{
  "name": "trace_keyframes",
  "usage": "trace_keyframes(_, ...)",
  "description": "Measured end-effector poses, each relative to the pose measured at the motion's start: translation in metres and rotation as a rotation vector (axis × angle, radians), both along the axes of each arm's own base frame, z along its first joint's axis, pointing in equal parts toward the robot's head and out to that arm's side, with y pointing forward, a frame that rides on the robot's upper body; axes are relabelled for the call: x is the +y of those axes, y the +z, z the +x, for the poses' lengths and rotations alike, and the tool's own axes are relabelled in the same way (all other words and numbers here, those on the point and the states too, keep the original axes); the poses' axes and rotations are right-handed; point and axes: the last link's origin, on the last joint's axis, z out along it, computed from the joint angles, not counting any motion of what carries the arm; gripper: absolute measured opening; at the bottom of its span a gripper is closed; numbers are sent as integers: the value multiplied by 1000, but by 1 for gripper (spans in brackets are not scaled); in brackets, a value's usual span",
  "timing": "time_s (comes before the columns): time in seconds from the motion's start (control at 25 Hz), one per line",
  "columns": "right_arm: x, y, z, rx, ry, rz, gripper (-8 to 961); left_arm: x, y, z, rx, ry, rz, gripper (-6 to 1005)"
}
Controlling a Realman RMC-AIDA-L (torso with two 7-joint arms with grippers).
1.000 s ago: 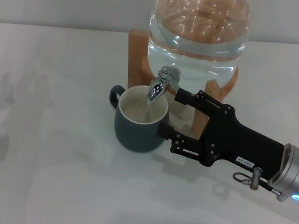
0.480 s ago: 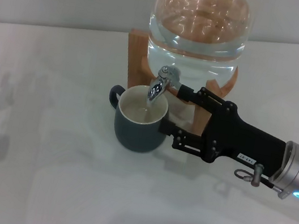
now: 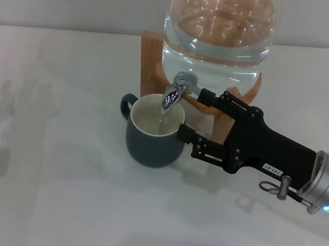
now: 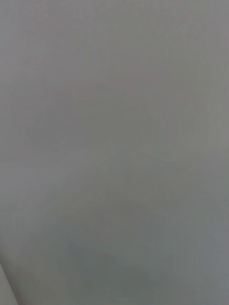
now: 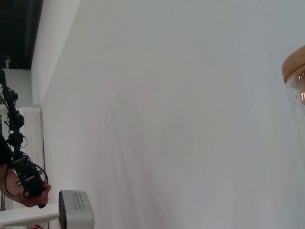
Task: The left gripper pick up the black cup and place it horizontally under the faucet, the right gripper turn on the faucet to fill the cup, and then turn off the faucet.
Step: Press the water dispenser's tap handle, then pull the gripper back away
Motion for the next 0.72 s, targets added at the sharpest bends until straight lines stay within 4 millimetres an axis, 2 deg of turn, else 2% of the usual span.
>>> trace_keyframes(0.72, 0, 7, 4, 2, -4, 27, 854, -1, -2, 0, 6, -4, -12, 391)
